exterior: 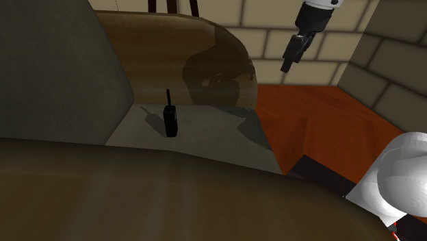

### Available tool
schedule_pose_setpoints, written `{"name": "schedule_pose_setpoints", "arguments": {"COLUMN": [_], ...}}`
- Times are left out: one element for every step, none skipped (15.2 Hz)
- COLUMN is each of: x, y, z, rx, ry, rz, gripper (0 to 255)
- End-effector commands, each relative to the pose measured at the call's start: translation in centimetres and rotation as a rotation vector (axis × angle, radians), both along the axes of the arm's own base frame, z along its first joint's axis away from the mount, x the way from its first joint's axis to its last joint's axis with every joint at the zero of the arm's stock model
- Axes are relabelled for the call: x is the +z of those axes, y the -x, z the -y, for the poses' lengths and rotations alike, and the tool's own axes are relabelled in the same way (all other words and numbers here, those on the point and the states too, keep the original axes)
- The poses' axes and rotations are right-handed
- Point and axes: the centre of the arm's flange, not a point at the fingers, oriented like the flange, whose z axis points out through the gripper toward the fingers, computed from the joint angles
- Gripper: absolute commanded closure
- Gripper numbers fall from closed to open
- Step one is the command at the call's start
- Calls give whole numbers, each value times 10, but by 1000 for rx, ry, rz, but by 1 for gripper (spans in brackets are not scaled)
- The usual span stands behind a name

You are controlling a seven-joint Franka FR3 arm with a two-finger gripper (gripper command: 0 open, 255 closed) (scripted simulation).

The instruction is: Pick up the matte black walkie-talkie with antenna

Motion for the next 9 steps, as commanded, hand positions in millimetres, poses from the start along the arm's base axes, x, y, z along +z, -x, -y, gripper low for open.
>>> {"name": "schedule_pose_setpoints", "arguments": {"x": [0, -4, -7, -11, -14, -17, -21, -24, -27], "y": [0, -2, -4, -7, -10, -13, -16, -20, -24], "z": [0, -13, -25, -38, -50, -63, -75, -87, -100], "rx": [0, -22, -44, -66, -88, -109, -131, -153, -175], "ry": [0, -4, -7, -11, -15, -19, -22, -26, -30], "rz": [0, 1, 1, 2, 3, 4, 4, 5, 6], "gripper": [0, 0, 0, 0, 0, 0, 0, 0, 0]}}
